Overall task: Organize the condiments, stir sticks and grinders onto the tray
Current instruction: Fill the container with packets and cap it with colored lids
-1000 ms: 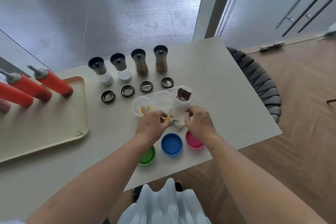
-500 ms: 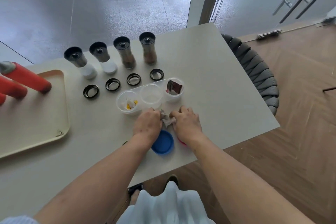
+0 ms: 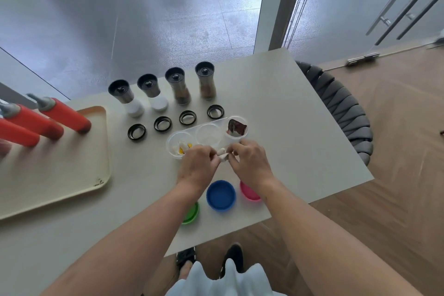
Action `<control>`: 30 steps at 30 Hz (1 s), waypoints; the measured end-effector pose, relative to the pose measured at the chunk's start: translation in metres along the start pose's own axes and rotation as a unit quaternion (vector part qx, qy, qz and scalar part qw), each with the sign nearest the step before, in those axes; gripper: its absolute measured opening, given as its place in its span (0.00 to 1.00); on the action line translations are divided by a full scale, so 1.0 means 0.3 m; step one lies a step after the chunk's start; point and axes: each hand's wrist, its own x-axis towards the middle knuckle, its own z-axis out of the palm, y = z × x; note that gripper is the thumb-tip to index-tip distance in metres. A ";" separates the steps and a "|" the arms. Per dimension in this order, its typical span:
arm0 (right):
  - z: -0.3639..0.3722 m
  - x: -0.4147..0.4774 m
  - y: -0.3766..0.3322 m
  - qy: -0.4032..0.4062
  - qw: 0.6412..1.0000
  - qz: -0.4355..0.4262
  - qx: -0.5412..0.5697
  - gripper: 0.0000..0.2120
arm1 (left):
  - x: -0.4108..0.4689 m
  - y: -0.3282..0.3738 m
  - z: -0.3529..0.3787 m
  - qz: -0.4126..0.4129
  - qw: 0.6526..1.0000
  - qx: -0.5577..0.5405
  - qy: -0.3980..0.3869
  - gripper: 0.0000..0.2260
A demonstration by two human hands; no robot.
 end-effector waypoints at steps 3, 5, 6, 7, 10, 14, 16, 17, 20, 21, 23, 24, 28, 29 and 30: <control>-0.033 0.046 -0.053 0.020 1.000 -0.013 0.015 0.03 | 0.019 0.019 -0.072 -0.038 0.998 -0.049 0.030 0.06; -0.050 0.080 -0.088 0.031 0.999 -0.016 0.026 0.03 | 0.040 0.024 -0.111 -0.051 0.995 -0.069 0.045 0.05; -0.056 0.099 -0.106 0.037 0.999 -0.017 0.033 0.03 | 0.053 0.026 -0.129 -0.052 0.995 -0.074 0.052 0.05; -0.059 0.116 -0.118 0.041 0.998 -0.017 0.038 0.02 | 0.065 0.026 -0.142 -0.053 0.994 -0.074 0.057 0.05; -0.053 0.161 -0.141 0.043 0.998 -0.010 0.041 0.03 | 0.105 0.019 -0.159 -0.057 0.993 -0.074 0.067 0.07; -0.028 0.192 -0.141 -0.010 1.000 0.014 0.014 0.09 | 0.148 -0.022 -0.143 -0.065 0.996 -0.052 0.015 0.09; -0.017 0.193 -0.133 -0.043 0.999 0.018 -0.004 0.14 | 0.151 -0.039 -0.135 -0.073 0.996 -0.041 -0.002 0.11; -0.013 0.191 -0.129 -0.047 0.999 0.018 -0.004 0.15 | 0.147 -0.042 -0.133 -0.073 0.997 -0.038 -0.004 0.11; -0.011 0.187 -0.126 -0.044 0.999 0.018 -0.005 0.16 | 0.132 -0.047 -0.134 -0.068 0.997 -0.039 0.001 0.12; -0.013 0.186 -0.126 -0.044 0.999 0.019 -0.006 0.16 | 0.129 -0.047 -0.136 -0.069 0.997 -0.041 0.004 0.12; -0.019 0.183 -0.128 -0.042 0.999 0.021 -0.006 0.16 | 0.121 -0.048 -0.143 -0.072 0.997 -0.041 0.011 0.12; -0.024 0.179 -0.129 -0.039 0.999 0.020 -0.005 0.15 | 0.116 -0.046 -0.146 -0.071 0.997 -0.040 0.014 0.12; -0.039 0.152 -0.131 -0.043 0.999 0.012 -0.007 0.15 | 0.084 -0.045 -0.155 -0.058 0.998 -0.034 0.017 0.12; -0.042 0.138 -0.131 -0.046 0.999 0.012 -0.007 0.15 | 0.067 -0.046 -0.158 -0.053 0.998 -0.029 0.017 0.12; -0.043 0.126 -0.131 -0.048 0.999 0.010 -0.007 0.15 | 0.053 -0.049 -0.160 -0.047 0.998 -0.023 0.019 0.12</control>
